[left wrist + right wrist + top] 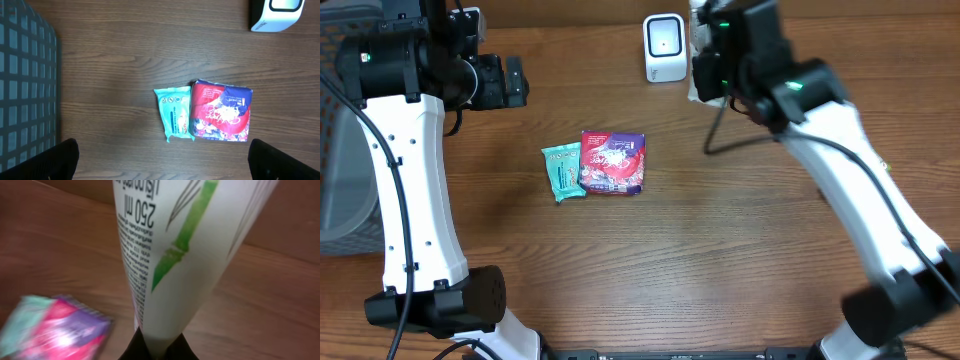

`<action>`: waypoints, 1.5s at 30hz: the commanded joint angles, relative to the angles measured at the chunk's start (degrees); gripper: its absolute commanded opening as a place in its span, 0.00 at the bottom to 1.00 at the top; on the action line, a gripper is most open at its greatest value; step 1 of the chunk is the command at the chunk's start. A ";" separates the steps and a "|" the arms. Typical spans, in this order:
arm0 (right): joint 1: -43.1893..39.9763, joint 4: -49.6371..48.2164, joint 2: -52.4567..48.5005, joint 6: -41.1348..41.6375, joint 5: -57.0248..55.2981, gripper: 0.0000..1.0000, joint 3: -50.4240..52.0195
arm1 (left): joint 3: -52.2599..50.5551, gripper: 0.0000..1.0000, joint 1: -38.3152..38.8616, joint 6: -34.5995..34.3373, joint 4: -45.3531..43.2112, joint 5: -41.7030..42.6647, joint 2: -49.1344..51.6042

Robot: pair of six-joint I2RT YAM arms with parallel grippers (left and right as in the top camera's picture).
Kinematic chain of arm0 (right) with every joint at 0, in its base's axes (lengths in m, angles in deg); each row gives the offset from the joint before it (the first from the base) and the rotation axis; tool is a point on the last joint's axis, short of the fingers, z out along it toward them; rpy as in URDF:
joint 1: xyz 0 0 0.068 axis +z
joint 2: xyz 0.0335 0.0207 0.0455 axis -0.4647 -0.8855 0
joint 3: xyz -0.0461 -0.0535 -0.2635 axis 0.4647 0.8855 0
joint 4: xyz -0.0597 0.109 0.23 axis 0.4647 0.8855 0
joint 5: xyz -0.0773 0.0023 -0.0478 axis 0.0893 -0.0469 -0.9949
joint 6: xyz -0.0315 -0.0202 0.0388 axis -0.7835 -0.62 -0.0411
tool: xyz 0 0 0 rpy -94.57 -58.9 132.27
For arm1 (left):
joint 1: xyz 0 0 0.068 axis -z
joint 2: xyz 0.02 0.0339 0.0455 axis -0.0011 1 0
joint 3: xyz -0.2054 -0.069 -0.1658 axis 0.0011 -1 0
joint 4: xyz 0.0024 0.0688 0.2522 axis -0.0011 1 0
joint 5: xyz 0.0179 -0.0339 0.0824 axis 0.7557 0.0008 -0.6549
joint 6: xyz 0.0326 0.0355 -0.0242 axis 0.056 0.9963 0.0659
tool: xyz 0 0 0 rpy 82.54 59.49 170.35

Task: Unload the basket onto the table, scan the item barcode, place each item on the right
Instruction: 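Lift the white-gold tube and hold it before the white scanner, then hold the white-gold tube barcode against the scanner face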

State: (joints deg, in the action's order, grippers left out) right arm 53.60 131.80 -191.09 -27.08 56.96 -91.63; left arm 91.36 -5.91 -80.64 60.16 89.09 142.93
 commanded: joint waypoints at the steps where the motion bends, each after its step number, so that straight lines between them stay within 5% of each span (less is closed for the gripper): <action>1: 0.13 -5.64 -3.85 -6.49 -13.00 0.04 -1.33 | 0.22 1.00 0.11 -0.35 -0.07 -0.04 0.44; 9: 0.13 -22.71 -13.86 -15.80 -18.32 0.04 -1.33 | 0.22 1.00 0.11 -0.35 -0.04 -0.04 0.44; 17: 0.13 -37.99 -22.45 -41.11 -29.46 0.04 -1.33 | 0.22 1.00 0.11 -0.35 -0.07 -0.04 0.46; 45: 0.11 -43.25 -27.58 -54.47 -26.95 0.04 -1.29 | 0.22 0.99 0.11 -0.35 -0.04 -0.04 0.46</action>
State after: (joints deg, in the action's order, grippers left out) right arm 53.64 90.76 -219.48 -80.56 31.15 -91.61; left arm 91.36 -5.91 -80.66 60.19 89.09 142.93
